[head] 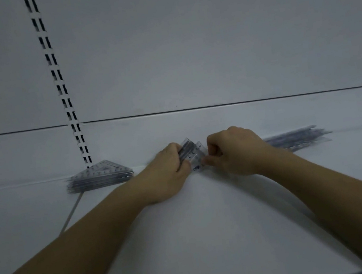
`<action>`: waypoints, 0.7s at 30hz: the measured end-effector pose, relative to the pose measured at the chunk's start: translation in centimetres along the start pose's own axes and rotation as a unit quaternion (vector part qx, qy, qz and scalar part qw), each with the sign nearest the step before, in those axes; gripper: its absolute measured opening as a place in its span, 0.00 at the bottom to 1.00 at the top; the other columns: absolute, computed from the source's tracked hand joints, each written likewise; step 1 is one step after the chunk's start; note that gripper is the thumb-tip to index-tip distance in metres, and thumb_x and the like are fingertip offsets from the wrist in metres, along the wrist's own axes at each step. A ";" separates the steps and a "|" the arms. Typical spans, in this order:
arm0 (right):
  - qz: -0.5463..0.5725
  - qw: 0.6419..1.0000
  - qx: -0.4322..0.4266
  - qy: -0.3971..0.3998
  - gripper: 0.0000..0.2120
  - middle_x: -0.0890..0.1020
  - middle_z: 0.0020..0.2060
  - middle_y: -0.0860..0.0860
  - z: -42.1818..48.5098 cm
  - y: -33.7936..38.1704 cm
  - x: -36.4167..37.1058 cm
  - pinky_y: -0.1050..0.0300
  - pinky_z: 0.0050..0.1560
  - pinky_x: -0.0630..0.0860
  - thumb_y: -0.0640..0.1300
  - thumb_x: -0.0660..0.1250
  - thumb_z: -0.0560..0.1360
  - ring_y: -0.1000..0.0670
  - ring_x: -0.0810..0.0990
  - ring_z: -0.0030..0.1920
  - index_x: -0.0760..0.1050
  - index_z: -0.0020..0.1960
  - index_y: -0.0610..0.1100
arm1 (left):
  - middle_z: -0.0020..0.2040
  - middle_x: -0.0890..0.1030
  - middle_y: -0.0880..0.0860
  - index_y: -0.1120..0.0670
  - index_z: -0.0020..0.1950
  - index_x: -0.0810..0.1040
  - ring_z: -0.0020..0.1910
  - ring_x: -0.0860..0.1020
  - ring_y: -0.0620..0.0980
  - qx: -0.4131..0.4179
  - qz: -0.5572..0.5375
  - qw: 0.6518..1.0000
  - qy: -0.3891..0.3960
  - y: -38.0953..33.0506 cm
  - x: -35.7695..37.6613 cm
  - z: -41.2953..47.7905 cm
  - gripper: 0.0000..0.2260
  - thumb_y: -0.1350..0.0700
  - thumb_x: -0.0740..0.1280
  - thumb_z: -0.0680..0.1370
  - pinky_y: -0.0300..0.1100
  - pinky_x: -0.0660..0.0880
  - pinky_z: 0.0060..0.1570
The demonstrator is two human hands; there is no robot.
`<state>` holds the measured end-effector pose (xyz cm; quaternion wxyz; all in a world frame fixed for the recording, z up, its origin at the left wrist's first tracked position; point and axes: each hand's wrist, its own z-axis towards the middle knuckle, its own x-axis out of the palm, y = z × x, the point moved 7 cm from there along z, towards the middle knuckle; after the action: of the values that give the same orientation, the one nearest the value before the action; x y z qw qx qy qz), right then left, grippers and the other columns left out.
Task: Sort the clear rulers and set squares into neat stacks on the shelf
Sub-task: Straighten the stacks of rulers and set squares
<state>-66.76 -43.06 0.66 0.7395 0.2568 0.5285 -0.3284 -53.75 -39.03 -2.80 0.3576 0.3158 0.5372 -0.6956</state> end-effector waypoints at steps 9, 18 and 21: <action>-0.080 0.996 -0.027 0.022 0.17 0.71 0.33 0.52 -0.4 1.9 0.4 0.56 0.37 0.63 0.61 0.58 0.78 0.45 0.72 0.39 0.69 0.41 0.48 | 0.55 0.73 0.55 0.55 0.56 0.65 0.51 0.70 0.51 0.024 0.066 0.998 -0.001 0.5 0.9 0.5 0.16 0.44 0.62 0.78 0.43 0.66 0.46; 0.173 0.975 0.010 0.141 0.28 0.75 0.63 0.42 -0.9 3.1 3.0 0.54 0.55 0.71 0.46 0.63 0.79 0.44 0.75 0.57 0.55 0.74 0.43 | 0.55 0.72 0.56 0.53 0.57 0.64 0.53 0.71 0.54 0.024 0.077 0.996 0.041 1.1 0.4 0.6 0.15 0.45 0.62 0.79 0.46 0.69 0.48; 0.193 0.970 0.011 0.145 0.18 0.77 0.55 0.42 -0.8 3.2 4.4 0.54 0.46 0.68 0.41 0.58 0.80 0.46 0.74 0.48 0.60 0.67 0.41 | 0.55 0.72 0.57 0.54 0.55 0.64 0.53 0.72 0.55 0.009 0.075 0.996 0.049 1.4 0.5 0.6 0.15 0.44 0.61 0.79 0.49 0.71 0.52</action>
<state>-63.78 -41.34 -3.67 0.7014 0.4068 0.5672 -0.1443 -52.94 -39.91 -3.83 0.3790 0.3926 0.5227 -0.6551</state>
